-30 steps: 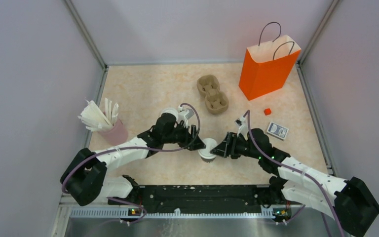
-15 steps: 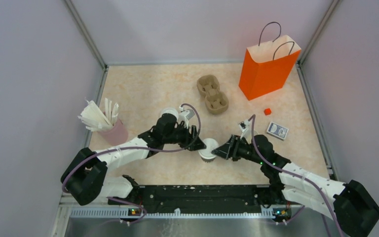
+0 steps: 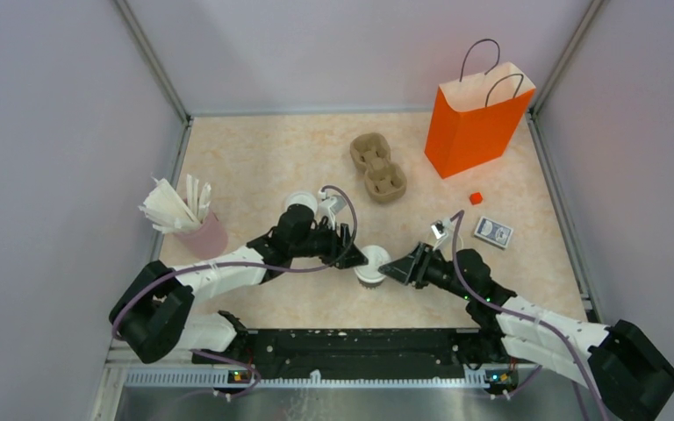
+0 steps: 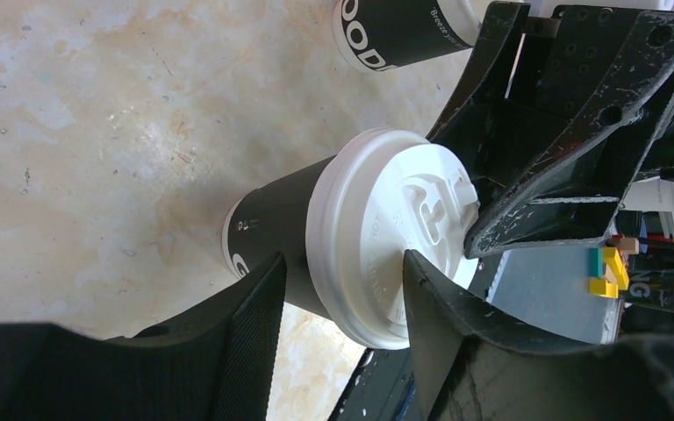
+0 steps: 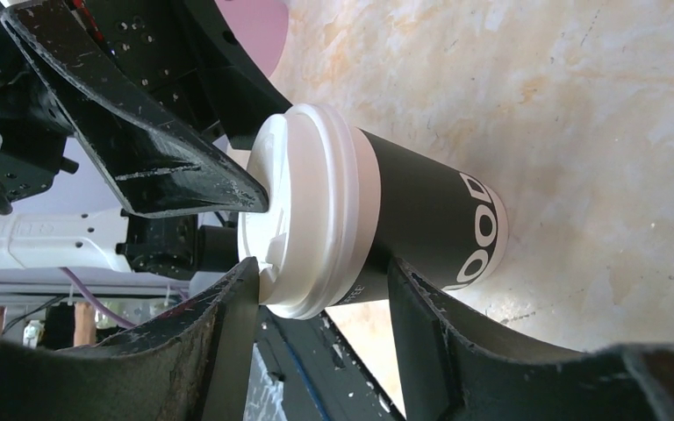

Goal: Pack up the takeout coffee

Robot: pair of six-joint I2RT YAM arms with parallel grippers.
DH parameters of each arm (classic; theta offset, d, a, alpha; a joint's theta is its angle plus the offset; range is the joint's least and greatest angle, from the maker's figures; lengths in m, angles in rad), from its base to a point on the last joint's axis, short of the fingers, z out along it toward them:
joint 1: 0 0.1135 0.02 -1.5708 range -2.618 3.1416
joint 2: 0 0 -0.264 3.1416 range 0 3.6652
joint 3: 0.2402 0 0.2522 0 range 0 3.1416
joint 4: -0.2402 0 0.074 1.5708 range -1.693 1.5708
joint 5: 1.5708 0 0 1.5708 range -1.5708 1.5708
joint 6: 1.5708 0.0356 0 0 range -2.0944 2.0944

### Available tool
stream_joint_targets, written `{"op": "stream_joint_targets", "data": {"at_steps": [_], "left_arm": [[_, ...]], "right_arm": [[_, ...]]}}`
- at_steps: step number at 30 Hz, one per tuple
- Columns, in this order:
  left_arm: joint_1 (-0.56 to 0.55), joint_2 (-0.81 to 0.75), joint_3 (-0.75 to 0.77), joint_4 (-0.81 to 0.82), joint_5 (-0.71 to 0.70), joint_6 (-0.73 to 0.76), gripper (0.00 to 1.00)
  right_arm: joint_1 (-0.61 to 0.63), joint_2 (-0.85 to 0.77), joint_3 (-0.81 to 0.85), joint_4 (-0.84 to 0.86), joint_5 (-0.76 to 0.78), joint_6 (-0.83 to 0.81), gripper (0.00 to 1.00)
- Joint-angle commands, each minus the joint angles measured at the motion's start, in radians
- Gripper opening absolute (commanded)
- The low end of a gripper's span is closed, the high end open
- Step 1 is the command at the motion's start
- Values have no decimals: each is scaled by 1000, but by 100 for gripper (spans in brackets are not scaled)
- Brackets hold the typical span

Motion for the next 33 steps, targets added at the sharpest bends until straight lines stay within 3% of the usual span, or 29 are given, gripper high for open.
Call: {"op": "stream_joint_targets", "data": {"at_steps": [1,6,12,19,28,33], "left_arm": [[9,35,-53,-93,-137,34,55],[9,8,-61,-106,-127,19,55],[7,-113,-65,-105,-77,-59,56],[6,-151,-50,-143,-57,-83,56],[5,-184,-18,-172,-50,-84,68],[6,-249,30,-275,-136,-61,72]], "right_arm": [[9,81,-65,-126,60,-25,51],[9,54,-27,-144,18,-32,51],[7,-68,147,-378,47,-109,58],[7,-23,276,-477,53,-184,60],[7,3,476,-637,94,-295,59],[7,53,541,-666,85,-325,53]]}}
